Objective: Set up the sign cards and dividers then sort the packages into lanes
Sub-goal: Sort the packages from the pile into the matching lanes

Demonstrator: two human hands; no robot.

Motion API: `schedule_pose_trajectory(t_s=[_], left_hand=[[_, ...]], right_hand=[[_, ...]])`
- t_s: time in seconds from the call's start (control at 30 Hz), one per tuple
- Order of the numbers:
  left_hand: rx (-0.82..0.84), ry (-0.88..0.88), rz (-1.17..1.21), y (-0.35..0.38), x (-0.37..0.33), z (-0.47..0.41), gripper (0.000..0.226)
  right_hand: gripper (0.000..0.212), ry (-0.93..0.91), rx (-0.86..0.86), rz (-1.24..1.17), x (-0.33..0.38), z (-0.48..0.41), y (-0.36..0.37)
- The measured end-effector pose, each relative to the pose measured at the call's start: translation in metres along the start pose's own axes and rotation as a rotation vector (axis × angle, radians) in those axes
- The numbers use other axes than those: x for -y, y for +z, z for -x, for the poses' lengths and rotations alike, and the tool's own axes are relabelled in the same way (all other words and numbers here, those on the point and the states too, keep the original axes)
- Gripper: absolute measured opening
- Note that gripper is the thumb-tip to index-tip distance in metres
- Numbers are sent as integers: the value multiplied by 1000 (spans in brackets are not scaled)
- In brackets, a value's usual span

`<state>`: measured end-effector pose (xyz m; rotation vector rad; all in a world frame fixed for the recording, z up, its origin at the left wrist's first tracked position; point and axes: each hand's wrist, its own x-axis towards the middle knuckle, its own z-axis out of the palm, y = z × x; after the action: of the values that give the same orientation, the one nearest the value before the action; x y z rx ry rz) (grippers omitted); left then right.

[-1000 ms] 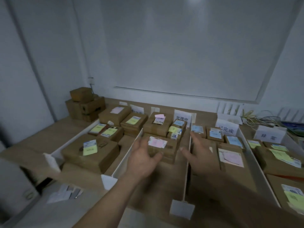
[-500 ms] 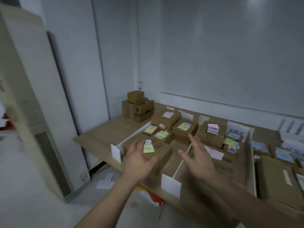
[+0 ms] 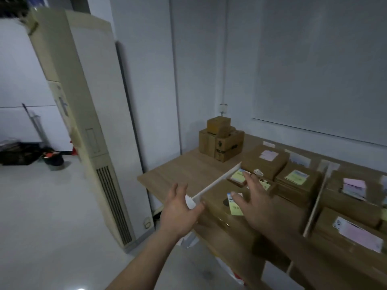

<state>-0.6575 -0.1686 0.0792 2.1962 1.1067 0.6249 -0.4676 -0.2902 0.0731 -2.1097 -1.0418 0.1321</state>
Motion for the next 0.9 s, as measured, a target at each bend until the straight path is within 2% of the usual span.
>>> schedule_pose_trajectory(t_s=[0.23,0.43,0.73,0.83,0.9], left_hand=[[-13,-58,-19,-3,15,-90,85],[-20,-64,-2,-7,29,-150,86],[70,31,22,-8,65,-248,85],[129,97,16,-18,82,-282,83],[170,149,31,-27,97,-310,83]], right_hand=[[77,-28,73,-93,8,-93,37],[77,-77,74,-79,19,-149,59],[100,-38,-4,-30,36,-217,99],[101,-3,-40,30,48,-235,119],[93,19,-68,51,59,-250,137]])
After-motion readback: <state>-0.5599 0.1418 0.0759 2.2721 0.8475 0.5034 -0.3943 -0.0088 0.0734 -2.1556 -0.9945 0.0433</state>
